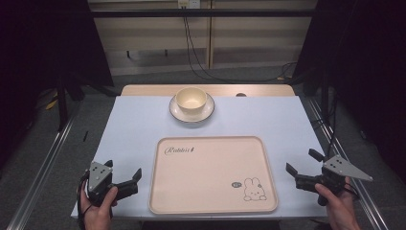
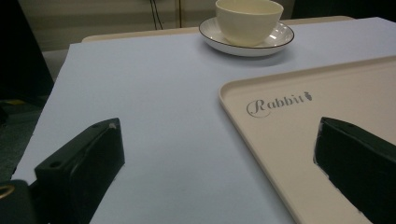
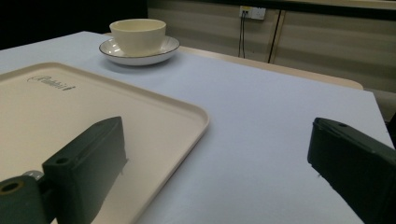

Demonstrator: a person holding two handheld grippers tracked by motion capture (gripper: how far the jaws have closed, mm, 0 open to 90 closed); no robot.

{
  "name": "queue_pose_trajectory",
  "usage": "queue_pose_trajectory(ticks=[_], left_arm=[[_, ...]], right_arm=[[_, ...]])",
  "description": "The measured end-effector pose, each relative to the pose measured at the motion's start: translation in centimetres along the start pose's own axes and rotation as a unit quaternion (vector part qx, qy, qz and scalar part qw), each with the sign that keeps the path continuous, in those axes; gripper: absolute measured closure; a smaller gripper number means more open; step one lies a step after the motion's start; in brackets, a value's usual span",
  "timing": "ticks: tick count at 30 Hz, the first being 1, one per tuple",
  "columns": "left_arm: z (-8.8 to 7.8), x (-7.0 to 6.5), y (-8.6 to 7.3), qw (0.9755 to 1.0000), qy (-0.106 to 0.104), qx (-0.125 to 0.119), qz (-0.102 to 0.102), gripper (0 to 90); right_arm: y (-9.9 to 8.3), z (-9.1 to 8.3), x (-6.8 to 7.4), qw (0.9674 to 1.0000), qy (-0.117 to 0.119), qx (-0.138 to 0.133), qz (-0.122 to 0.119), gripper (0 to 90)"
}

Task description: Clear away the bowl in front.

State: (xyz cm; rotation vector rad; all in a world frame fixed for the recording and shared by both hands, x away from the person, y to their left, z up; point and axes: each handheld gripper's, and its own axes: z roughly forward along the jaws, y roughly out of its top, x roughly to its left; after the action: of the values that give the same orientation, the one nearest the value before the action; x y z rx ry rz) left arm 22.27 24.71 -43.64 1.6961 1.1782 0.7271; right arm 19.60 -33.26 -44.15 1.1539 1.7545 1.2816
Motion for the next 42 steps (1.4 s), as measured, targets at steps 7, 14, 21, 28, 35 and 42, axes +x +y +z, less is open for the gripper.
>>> queue_pose_trajectory(ticks=[7,14,21,28,35,42], left_arm=[[-0.4,-0.3,0.1,0.9999,-0.012,-0.006,0.009,1.4],[-0.3,-0.4,0.1,0.9999,-0.014,-0.004,0.006,1.7],[0.2,-0.9,0.3,0.9998,-0.020,-0.008,0.002,1.6],[1.1,-1.7,0.6,0.9997,-0.022,-0.007,0.000,1.8],[2.3,-2.6,1.1,0.9990,-0.041,0.003,0.018,1.9],[3.1,-3.7,1.4,0.9973,-0.062,0.016,0.034,1.8]], right_arm=[[-0.2,0.3,0.2,0.9990,0.044,0.012,0.003,1.5],[-0.2,0.2,0.2,0.9990,0.043,0.014,-0.001,1.4],[-0.2,0.1,0.1,0.9989,0.046,0.011,0.001,1.4],[-0.2,0.2,0.2,0.9985,0.053,0.014,-0.003,0.4],[-0.1,0.2,0.3,0.9985,0.053,0.011,-0.005,0.4],[-0.1,0.3,0.3,0.9986,0.052,0.010,-0.005,0.5]])
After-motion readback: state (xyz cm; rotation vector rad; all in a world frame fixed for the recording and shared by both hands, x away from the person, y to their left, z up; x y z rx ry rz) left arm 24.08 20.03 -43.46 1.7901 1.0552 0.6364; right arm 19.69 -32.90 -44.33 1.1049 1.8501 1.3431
